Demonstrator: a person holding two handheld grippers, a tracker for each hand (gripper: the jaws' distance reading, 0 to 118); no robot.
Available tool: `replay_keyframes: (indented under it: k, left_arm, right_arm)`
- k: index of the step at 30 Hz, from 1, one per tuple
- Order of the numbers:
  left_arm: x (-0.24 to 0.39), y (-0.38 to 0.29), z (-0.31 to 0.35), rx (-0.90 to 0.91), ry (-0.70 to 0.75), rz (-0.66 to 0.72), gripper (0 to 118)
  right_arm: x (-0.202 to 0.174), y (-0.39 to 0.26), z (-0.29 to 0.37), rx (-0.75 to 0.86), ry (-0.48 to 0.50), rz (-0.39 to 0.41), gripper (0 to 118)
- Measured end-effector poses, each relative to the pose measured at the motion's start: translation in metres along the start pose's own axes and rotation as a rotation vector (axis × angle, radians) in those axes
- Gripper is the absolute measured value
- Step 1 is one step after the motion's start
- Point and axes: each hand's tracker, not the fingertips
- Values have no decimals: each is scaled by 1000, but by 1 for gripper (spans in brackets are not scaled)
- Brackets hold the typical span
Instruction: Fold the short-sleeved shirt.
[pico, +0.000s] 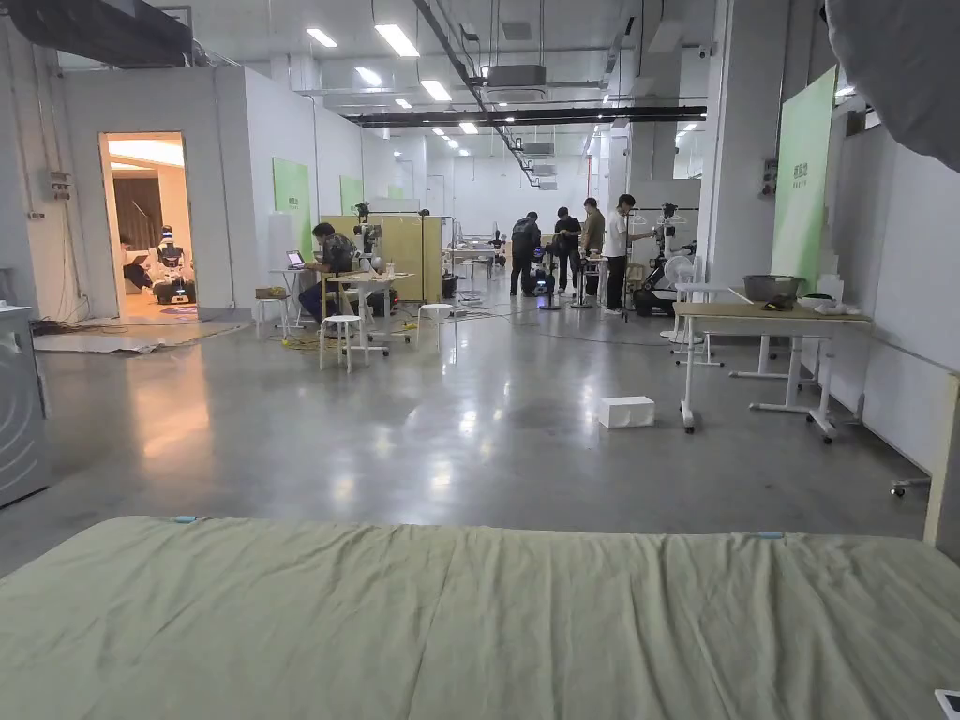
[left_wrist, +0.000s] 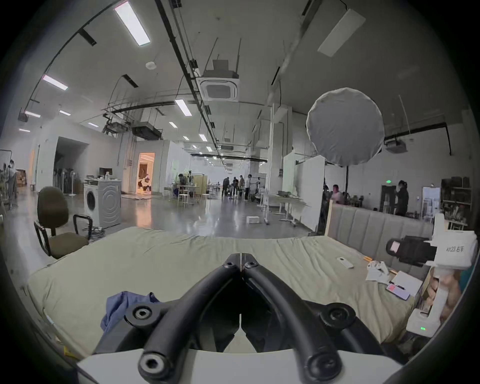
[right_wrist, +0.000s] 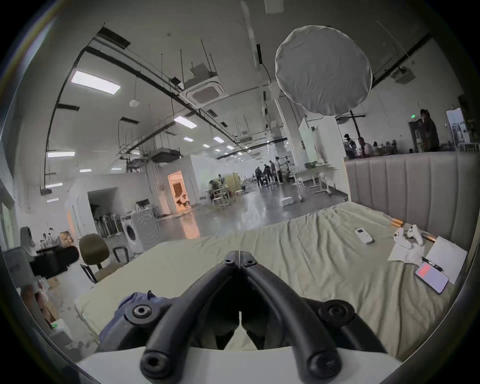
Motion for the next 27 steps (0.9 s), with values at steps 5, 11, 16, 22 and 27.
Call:
replay_keyframes:
  k: [5, 11, 16, 22, 27]
  left_arm:
    - [25, 6, 0, -10, 60, -238, 0]
    - [35, 2, -1, -26, 67, -320, 0]
    - [34, 3, 0, -24, 30, -276, 0]
    - [2, 0, -1, -83, 94, -169, 0]
    - [-41, -4, -1, -158, 130, -107, 0]
  right_arm:
    - [-4, 4, 1, 23, -11, 55, 0]
    - [-12, 7, -4, 17, -54, 128, 0]
    - [-8, 7, 1, 19, -47, 140, 0]
    - [-1, 1, 10, 11, -33, 141, 0]
    - [7, -15, 13, -56, -38, 103, 0]
